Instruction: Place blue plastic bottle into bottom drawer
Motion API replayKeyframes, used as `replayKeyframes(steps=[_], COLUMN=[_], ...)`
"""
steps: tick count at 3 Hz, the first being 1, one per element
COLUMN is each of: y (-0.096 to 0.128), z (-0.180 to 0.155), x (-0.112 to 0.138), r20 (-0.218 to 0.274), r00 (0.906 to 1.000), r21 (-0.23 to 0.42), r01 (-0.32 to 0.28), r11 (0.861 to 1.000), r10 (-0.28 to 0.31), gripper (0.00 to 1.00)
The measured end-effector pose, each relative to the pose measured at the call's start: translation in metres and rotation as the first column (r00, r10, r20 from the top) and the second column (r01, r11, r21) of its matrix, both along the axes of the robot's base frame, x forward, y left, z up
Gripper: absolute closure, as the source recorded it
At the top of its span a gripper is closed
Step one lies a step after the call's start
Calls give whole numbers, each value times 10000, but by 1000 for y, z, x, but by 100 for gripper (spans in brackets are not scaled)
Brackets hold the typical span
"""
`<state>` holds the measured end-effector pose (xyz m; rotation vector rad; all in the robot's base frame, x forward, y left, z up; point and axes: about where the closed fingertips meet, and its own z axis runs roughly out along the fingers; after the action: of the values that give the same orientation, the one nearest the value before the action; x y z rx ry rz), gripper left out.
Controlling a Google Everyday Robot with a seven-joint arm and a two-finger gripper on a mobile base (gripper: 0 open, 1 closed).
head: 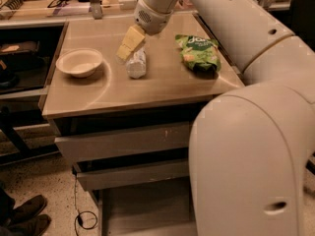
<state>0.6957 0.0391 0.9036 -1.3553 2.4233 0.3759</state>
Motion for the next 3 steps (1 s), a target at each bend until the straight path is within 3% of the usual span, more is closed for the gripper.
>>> replayKeyframes(steps=[2,3], y=[10,25], z=[-17,-24], x=[25,31], r20=[-382,-615], r00=[9981,9965], r21=[-357,-431], r01=[477,540], r11=[9982,9976], r10=[-490,-566], gripper=[0,0])
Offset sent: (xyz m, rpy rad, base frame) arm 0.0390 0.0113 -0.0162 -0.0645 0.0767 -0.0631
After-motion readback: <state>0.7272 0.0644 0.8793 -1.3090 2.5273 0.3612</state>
